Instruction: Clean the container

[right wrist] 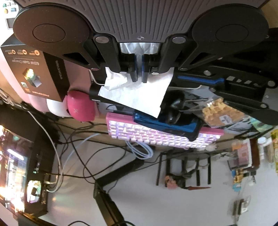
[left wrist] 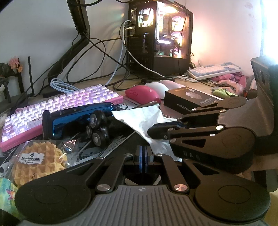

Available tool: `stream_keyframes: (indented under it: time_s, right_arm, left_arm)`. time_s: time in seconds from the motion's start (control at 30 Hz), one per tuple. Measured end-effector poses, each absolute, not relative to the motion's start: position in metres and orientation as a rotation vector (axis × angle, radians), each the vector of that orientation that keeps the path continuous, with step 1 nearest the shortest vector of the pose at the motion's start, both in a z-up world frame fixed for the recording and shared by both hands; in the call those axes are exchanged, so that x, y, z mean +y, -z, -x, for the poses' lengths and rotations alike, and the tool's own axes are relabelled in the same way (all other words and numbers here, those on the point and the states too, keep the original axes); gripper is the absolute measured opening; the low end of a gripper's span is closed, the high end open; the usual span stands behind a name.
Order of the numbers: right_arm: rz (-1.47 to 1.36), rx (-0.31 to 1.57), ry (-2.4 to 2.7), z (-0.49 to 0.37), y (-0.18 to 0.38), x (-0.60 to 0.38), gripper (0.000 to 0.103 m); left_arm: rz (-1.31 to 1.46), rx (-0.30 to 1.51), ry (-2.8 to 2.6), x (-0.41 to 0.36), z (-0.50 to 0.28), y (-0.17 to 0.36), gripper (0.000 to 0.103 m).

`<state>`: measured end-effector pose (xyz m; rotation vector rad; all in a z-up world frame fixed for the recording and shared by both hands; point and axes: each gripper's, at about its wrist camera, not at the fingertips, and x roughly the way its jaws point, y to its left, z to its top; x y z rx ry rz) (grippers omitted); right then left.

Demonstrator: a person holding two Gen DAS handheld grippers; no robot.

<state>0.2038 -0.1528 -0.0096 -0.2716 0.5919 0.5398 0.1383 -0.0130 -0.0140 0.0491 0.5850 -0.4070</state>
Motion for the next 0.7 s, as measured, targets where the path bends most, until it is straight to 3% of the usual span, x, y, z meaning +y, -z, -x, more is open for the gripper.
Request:
stream_keyframes:
  time_s: [0.7]
  right_arm:
    - [0.227,0.598,-0.485,-0.21,0.008,-0.164,0.007]
  left_arm:
    - [-0.051,0.584,0.407,-0.01,-0.138,0.015,0.008]
